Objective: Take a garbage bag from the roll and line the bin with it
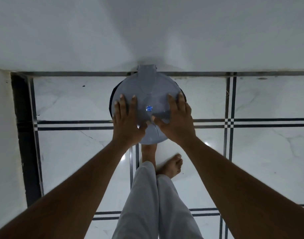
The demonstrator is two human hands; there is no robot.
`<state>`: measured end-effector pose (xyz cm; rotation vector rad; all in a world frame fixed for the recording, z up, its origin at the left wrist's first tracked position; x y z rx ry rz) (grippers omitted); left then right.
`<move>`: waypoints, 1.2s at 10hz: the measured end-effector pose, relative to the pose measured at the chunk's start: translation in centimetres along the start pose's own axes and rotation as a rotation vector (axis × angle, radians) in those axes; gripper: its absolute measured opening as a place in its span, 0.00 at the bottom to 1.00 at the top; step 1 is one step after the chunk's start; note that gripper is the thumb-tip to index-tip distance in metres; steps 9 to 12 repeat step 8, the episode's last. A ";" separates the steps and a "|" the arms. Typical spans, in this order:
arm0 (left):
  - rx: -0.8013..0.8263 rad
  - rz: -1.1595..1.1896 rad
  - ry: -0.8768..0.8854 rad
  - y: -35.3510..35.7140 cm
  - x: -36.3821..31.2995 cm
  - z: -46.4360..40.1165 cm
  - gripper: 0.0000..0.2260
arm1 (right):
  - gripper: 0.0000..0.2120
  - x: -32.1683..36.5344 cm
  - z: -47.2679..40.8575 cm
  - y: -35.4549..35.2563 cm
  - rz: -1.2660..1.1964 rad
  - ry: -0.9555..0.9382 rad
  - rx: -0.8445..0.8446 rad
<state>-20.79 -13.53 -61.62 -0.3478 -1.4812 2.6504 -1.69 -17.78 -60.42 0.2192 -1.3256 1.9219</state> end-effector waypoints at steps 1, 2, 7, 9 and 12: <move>-0.055 -0.008 0.044 0.4 0.4 -0.3 0.49 | 0.52 -0.2 0.2 0.3 0.021 0.000 -0.095; -0.124 0.013 0.083 0.1 0.7 -0.2 0.48 | 0.51 -0.3 0.2 0.6 0.009 -0.012 -0.111; -0.074 0.292 0.012 -3.0 0.0 0.3 0.35 | 0.40 0.0 1.2 -2.4 -0.049 0.025 -0.213; -0.114 0.466 -0.051 -6.5 -1.4 2.9 0.31 | 0.31 0.5 3.0 -5.4 -0.319 0.052 -0.193; -0.114 0.466 -0.051 -6.5 -1.4 2.9 0.31 | 0.31 0.5 3.0 -5.4 -0.319 0.052 -0.193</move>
Point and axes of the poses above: each hand's wrist, its own z-axis away from the middle knuckle, its own y-axis out of the palm, x = y × z, the point moved 6 cm from there along -z, towards the middle knuckle, and after that the axes turned 11 degrees about -z, right-handed, at the moved point
